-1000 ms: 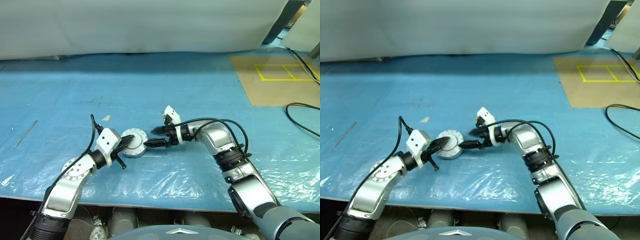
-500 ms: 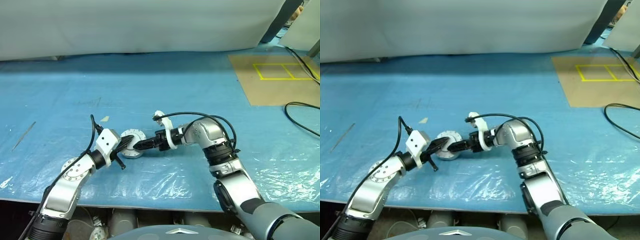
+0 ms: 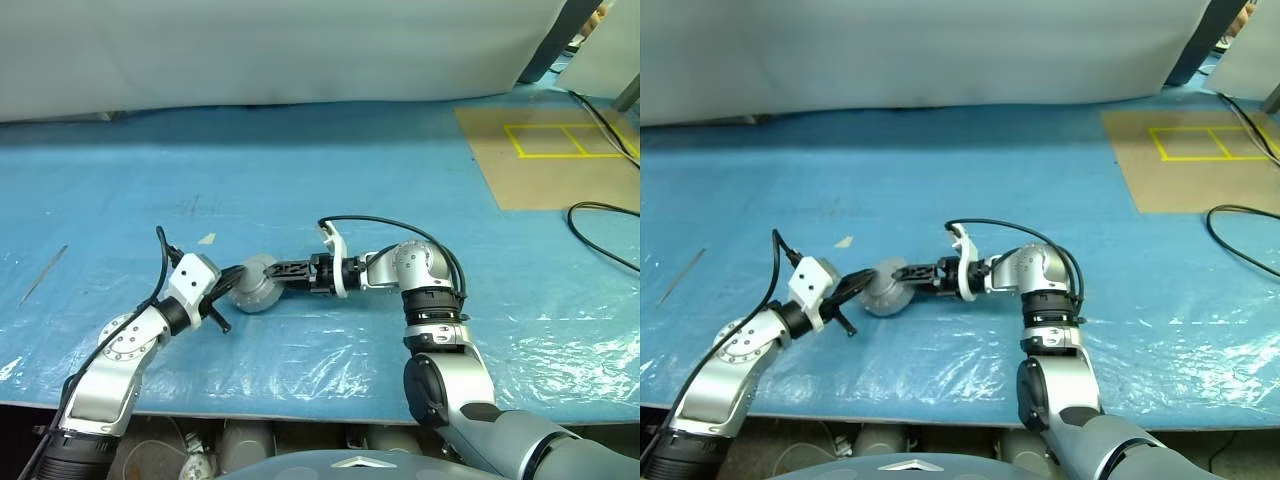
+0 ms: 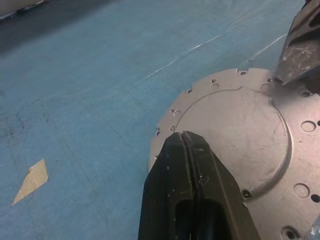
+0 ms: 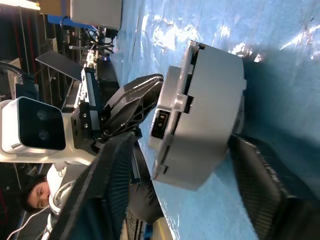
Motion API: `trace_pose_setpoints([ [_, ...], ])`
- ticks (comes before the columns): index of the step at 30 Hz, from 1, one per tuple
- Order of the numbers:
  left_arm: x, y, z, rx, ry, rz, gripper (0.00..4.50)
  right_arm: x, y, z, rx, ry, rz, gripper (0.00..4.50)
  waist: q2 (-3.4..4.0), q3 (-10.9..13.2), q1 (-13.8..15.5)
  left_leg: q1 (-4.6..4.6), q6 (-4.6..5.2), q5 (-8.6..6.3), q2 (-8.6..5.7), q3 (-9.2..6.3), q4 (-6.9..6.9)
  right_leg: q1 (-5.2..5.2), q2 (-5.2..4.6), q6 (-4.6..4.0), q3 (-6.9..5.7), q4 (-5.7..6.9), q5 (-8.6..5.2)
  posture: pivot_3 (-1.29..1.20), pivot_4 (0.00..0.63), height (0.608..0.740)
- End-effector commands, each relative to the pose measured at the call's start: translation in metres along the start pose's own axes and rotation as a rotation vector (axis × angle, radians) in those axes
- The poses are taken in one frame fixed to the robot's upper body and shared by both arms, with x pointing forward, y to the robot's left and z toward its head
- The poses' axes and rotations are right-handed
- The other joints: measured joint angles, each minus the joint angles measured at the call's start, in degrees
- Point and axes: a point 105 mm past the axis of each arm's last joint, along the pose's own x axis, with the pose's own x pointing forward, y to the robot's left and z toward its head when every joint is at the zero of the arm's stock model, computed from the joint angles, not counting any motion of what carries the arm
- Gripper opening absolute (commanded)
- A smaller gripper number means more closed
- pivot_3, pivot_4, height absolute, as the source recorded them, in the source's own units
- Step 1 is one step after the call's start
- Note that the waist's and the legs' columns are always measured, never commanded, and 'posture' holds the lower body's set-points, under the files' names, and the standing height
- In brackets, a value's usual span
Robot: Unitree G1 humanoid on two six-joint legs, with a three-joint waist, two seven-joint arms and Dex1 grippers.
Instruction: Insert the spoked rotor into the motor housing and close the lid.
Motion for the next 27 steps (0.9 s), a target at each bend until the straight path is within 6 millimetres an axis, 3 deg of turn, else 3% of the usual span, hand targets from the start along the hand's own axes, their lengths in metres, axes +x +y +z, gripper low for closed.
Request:
trace_pose_setpoints([
  [1,-0.003,-0.011,-0.031,-0.047,0.119,-0.036,0.0,0.005,0.017,0.001,-0.038,0.013,0.062,1.78,0.0,0.0,0.1,0.0,0.0,0.0,0.0,0.0,-0.02,0.0,0.0,0.03,0.0,-0.02,0.02,0.0,0.15,0.74],
  [3,-0.002,-0.01,-0.03,-0.042,0.113,-0.03,0.0,0.005,0.013,0.001,-0.039,0.015,0.037,1.27,0.01,0.01,0.09,-0.01,0.0,0.0,-0.01,0.0,-0.03,0.0,0.0,0.15,0.0,-0.03,0.09,0.0,0.15,0.74],
  [12,0.0,0.011,-0.014,-0.06,0.005,0.091,0.0,0.005,0.003,0.003,-0.009,0.007,-0.008,1.23,0.0,0.01,-0.12,0.02,-0.01,0.0,0.0,0.02,-0.05,-0.02,0.01,0.17,0.01,-0.03,0.1,0.0,0.15,0.74],
  [17,-0.012,0.042,0.013,-0.328,-0.221,0.286,0.0,-0.001,0.028,0.031,0.08,-0.14,0.18,1.23,-0.17,0.13,0.02,-0.24,-0.02,0.01,0.03,0.04,-0.02,-0.24,0.04,0.15,0.01,0.04,0.11,0.0,0.15,0.74],
  [20,-0.024,0.053,0.016,-0.528,-0.331,0.339,0.0,-0.008,0.044,0.052,0.127,-0.227,0.288,1.23,-0.21,0.15,0.26,-0.73,-0.02,0.02,0.02,0.01,0.11,-0.6,0.05,0.2,-0.04,0.11,0.17,0.0,0.15,0.74],
  [23,-0.031,0.056,0.017,-0.676,-0.389,0.361,0.0,-0.012,0.052,0.065,0.148,-0.28,0.332,1.23,-0.27,0.19,0.37,-1.17,-0.03,0.01,-0.02,0.04,0.21,-0.87,0.08,0.24,-0.13,0.13,0.22,0.0,0.15,0.74],
  [27,-0.026,0.044,0.027,-0.809,-0.451,0.29,0.0,-0.015,0.059,0.079,0.163,-0.358,0.371,1.23,-0.28,0.19,0.67,-1.17,-0.06,-0.01,0.02,0.05,0.2,-0.86,0.12,0.24,-0.18,0.11,0.21,0.0,0.15,0.74],
])
